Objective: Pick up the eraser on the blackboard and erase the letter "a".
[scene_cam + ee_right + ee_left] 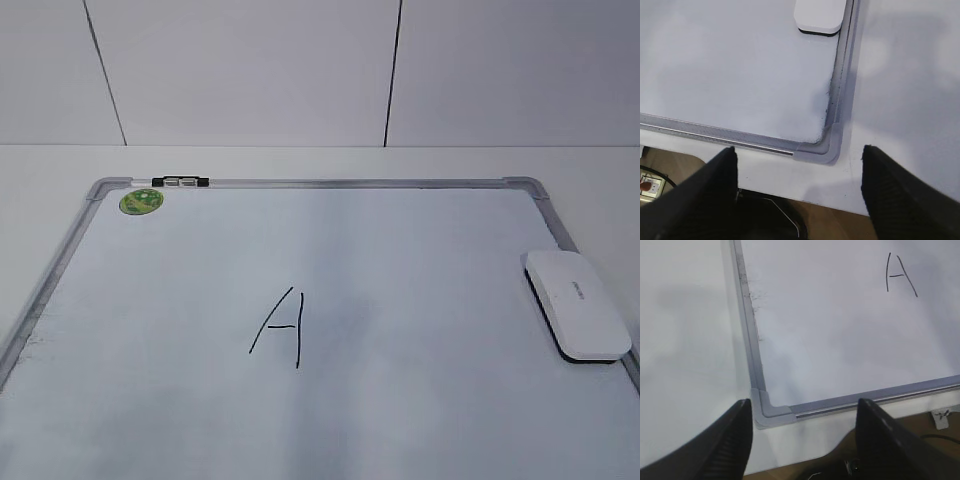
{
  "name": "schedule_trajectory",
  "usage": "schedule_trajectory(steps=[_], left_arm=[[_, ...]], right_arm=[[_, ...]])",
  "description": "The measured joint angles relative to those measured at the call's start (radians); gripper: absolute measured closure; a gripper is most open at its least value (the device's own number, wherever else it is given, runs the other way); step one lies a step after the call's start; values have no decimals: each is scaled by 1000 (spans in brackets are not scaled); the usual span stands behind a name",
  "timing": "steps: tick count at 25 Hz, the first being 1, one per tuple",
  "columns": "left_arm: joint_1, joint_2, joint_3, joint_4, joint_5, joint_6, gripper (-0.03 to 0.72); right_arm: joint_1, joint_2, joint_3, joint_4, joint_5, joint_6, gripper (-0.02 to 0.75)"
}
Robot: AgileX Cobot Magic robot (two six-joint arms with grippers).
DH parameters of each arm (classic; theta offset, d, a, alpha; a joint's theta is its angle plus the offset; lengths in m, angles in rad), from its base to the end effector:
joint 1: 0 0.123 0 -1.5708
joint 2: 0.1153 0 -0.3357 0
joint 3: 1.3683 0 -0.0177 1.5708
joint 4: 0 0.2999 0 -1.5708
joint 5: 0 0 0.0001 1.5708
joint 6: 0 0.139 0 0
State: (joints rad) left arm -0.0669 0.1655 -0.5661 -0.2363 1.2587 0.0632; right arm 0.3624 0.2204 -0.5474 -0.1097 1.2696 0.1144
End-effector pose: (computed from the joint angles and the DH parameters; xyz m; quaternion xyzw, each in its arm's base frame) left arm 0.0298 -0.0330 0.2785 0.0698 0.9121 -0.1181 0.3864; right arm 0.0437 0.0010 0.2662 -0.1126 0.9285 0.0294 0.3526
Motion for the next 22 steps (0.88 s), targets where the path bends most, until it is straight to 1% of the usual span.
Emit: schedule_trajectory(steps=[11,14,19,22], left_arm=[[0,-18,32,102,-120,26,202],[0,-18,54,107,-137,27,202],[0,-18,56,108,-151,29,202],[0,-18,56,85,-151,29,202]], right_arm=[[0,0,44,0,-110,-4,146],[0,0,45,0,-121,-6,146],[0,0,45,0,-125,-6,146],[0,0,45,0,-125,-6,146]])
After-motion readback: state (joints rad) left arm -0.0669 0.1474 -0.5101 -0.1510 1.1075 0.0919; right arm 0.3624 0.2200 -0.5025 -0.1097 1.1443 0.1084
